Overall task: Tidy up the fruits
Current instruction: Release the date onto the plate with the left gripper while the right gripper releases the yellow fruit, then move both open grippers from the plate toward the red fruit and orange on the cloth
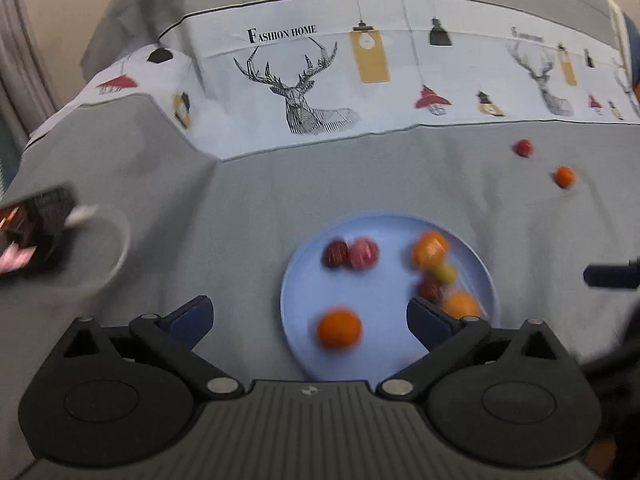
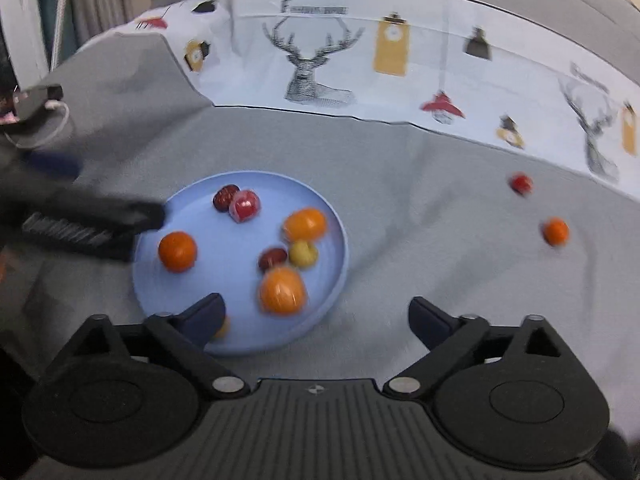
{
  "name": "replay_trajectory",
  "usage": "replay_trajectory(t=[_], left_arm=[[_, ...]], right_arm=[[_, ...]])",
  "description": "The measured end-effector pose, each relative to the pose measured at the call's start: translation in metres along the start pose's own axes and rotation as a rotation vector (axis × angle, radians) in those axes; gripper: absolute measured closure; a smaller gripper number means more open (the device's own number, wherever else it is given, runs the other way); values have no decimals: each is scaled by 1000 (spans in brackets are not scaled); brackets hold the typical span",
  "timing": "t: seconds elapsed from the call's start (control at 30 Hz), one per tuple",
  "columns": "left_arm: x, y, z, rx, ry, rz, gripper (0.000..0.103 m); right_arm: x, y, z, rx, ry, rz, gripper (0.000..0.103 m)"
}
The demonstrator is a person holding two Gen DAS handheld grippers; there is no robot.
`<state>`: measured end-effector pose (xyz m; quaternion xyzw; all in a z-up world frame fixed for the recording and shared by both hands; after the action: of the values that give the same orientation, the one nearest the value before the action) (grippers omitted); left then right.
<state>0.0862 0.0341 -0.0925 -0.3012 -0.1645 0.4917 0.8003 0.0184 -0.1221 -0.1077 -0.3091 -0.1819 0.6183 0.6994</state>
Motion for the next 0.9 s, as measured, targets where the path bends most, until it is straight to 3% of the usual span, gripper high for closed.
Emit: replay_trajectory(t=[0.13,0.27,0.53,0.77,0.9], left_arm=[[-13,22,33,6,20,-2,0],[-28,23,55,-32,51,20,0],[-46,12,113,-191,59,58,0],[-60,16,144,-242,39,-6,0],[-65,5,160,-291,13,-34,0]], right_arm=[[-5,26,31,8,18,-26,3],[-6,26,61,-83,42,-30,1],[-18,31,104,-178,94,-57,1],[-20,43,121,-224,118,-64,1],[-23,33,129,-262,143,-48,1]])
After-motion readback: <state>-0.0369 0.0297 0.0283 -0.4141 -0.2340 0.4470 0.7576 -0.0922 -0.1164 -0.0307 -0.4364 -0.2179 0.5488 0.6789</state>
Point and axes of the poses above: each gripper's, at about its wrist camera, not at the fingertips, and z roughly against the way its jaws point, x to its left, y to its underside, the point moved 5 cm from there along -z, roughly the way its jaws point, and after that the axes turned 12 degrees about y, right-handed, at the moved point
